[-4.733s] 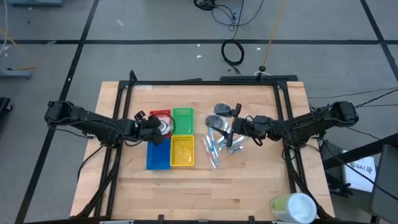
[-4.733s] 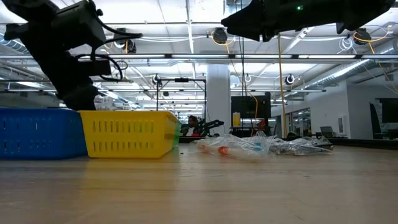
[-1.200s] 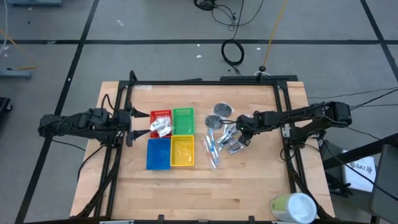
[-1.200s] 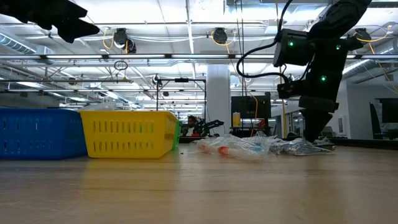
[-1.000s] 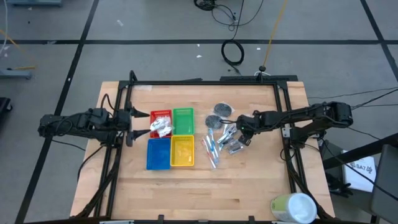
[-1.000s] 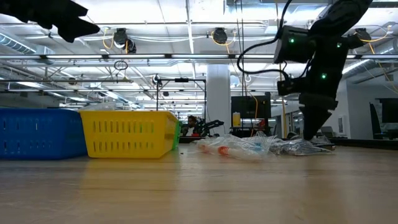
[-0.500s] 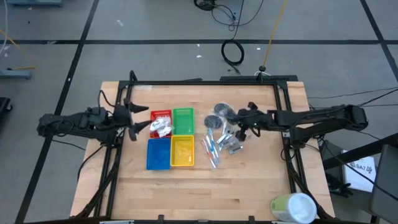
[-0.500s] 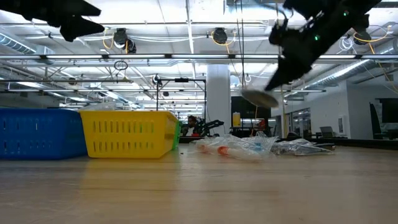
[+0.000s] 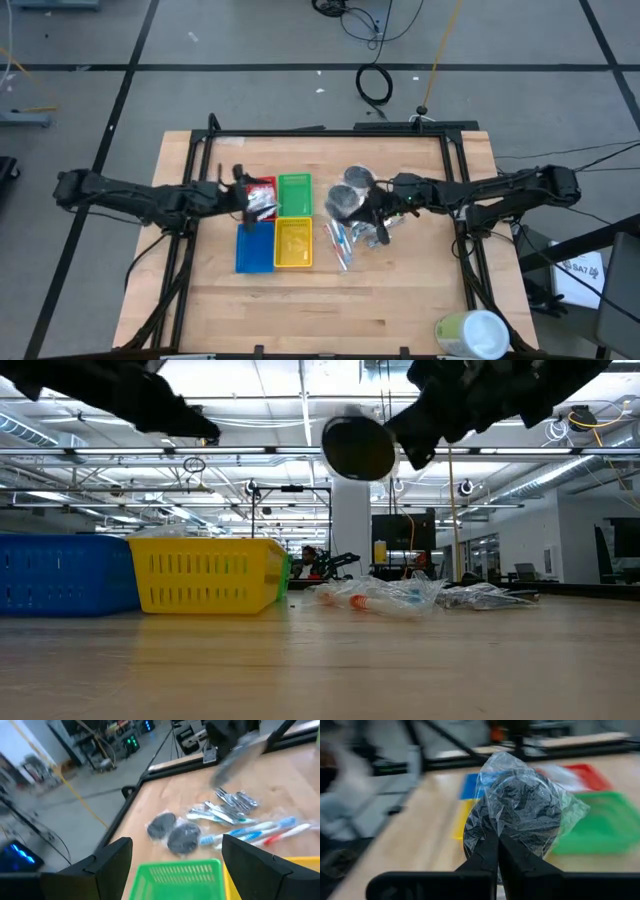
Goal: Pick & Place Travel size toiletries
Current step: Put the black hairbrush into the green bin
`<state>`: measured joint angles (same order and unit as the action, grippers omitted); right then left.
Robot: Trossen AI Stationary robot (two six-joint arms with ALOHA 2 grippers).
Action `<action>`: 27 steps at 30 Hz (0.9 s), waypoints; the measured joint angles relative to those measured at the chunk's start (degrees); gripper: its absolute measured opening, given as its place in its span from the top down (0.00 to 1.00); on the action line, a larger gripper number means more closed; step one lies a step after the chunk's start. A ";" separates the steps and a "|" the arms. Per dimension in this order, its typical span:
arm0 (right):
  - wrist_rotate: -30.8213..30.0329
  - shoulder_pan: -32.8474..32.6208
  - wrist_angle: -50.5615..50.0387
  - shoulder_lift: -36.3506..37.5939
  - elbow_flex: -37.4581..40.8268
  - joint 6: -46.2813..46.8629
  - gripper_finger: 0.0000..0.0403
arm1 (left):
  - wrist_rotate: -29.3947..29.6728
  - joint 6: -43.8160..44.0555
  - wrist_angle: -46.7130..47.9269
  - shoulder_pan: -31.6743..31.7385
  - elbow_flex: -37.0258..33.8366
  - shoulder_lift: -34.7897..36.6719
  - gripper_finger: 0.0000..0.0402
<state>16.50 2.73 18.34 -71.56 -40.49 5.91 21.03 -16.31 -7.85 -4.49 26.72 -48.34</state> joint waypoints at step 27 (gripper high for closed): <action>10.59 -3.22 11.82 -2.64 0.00 -1.05 1.00 | -21.47 -7.08 -42.19 -1.55 8.58 -35.37 0.36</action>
<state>27.09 -0.49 30.16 -74.19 -40.49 4.86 -0.43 -23.39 -50.04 -6.05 35.30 -83.71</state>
